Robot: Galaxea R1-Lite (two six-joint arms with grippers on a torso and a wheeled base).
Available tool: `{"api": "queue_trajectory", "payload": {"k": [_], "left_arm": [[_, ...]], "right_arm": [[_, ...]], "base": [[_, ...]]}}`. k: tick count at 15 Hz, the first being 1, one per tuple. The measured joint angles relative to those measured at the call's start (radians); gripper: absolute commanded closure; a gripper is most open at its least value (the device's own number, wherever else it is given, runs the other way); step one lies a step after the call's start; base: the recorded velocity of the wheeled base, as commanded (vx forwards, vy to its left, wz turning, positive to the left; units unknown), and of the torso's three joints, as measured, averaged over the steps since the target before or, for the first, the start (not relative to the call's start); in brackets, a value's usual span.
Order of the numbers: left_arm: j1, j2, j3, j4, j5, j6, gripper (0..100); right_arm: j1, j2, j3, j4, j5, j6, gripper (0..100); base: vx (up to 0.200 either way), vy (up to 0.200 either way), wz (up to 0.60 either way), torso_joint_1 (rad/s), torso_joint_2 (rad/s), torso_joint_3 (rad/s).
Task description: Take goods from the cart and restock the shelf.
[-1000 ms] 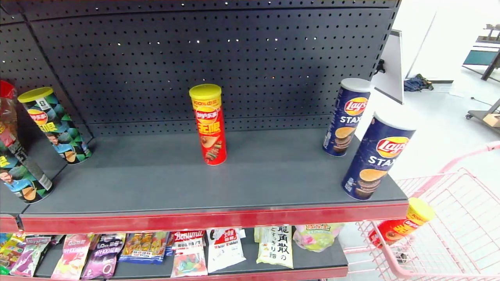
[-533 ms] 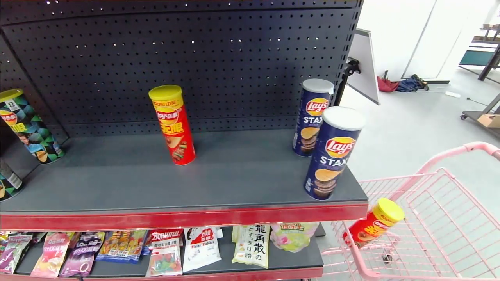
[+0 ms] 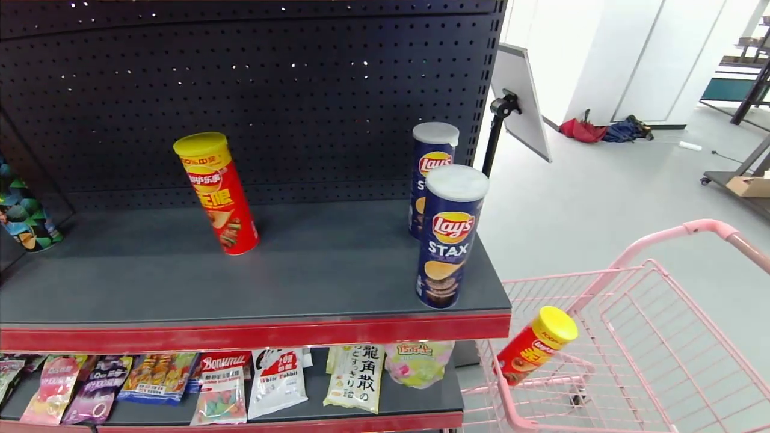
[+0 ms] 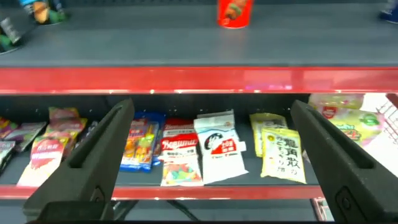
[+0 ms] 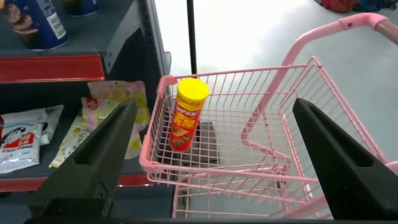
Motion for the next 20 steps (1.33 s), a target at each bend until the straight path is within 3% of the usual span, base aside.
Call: {"api": "queue_trajectory", "payload": {"k": [5, 13, 20], "left_arm": [[0.001, 0.000, 0.000, -0.001, 0.000, -0.002, 0], [0.002, 0.000, 0.000, -0.001, 0.000, -0.002, 0], [0.001, 0.000, 0.000, -0.001, 0.000, -0.002, 0]], "right_arm": [[0.001, 0.000, 0.000, 0.001, 0.000, 0.000, 0], [0.001, 0.000, 0.000, 0.001, -0.004, 0.000, 0], [0.001, 0.000, 0.000, 0.001, -0.004, 0.000, 0]], "base": [[0.000, 0.000, -0.60, 0.002, 0.00, 0.001], [0.000, 0.000, 0.00, -0.006, 0.01, 0.008], [0.000, 0.000, 0.00, -0.138, 0.35, 0.198]]}}
